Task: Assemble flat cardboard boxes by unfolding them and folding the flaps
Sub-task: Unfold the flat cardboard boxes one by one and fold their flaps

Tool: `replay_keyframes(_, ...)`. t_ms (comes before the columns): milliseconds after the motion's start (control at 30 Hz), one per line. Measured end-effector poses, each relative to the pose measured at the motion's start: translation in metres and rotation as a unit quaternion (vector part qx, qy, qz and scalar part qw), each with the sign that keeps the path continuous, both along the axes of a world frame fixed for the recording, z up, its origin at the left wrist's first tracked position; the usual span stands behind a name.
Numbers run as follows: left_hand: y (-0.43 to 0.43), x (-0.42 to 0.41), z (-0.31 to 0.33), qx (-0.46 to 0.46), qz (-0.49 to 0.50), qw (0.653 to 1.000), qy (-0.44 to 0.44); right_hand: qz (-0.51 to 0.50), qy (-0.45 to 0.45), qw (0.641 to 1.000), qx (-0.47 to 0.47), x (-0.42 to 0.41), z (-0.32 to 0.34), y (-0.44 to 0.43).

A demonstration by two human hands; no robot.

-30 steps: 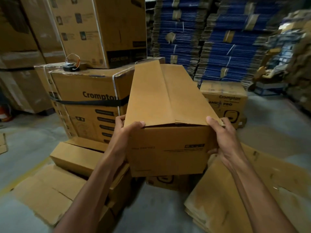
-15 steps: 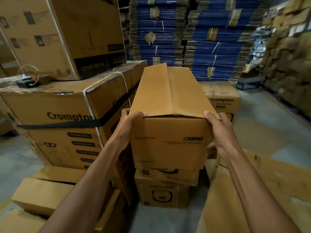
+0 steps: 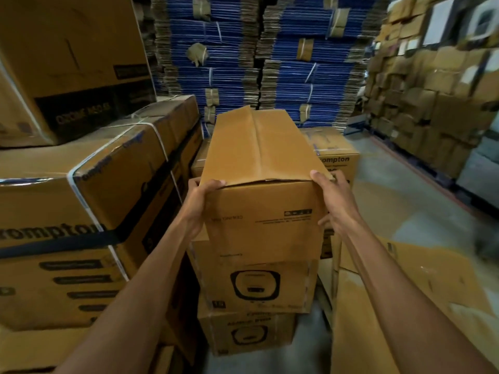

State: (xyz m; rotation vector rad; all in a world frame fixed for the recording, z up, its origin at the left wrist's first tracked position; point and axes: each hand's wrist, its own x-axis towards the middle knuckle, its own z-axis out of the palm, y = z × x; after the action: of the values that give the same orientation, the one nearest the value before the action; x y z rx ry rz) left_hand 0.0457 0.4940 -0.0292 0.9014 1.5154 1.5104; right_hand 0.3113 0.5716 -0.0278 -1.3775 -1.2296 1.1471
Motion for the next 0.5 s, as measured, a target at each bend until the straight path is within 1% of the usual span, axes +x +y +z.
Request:
replay_keyframes(67,0.012,-0.011,0.002,-0.006,-0.02,1.0,0.002,-0.002,0.019,1.0,-0.003,-0.01,0.003,0.004)
replay_keyframes(200,0.033,-0.035,0.009,-0.033,-0.05,0.997,0.046,-0.02,0.043,0.999,-0.01,-0.027,0.002,0.011)
replay_keyframes(333,0.04,-0.048,0.009,-0.022,-0.078,0.993,0.088,-0.065,0.113,0.991,-0.011,-0.042,-0.013,0.001)
replay_keyframes(367,0.04,-0.049,0.01,-0.007,-0.073,0.99,0.116,-0.077,0.127,0.989,-0.003,-0.044,-0.021,-0.001)
replay_keyframes(400,0.042,-0.049,0.01,0.015,-0.055,0.984,0.17,-0.091,0.133,0.987,0.0,-0.046,-0.028,-0.006)
replay_keyframes(433,0.043,-0.048,0.012,0.043,-0.025,0.969,0.243,-0.11,0.132,0.985,0.003,-0.047,-0.037,-0.011)
replay_keyframes(500,0.045,-0.039,0.019,0.109,0.009,0.912,0.395,-0.153,0.108,0.982,-0.009,-0.051,-0.068,-0.02)
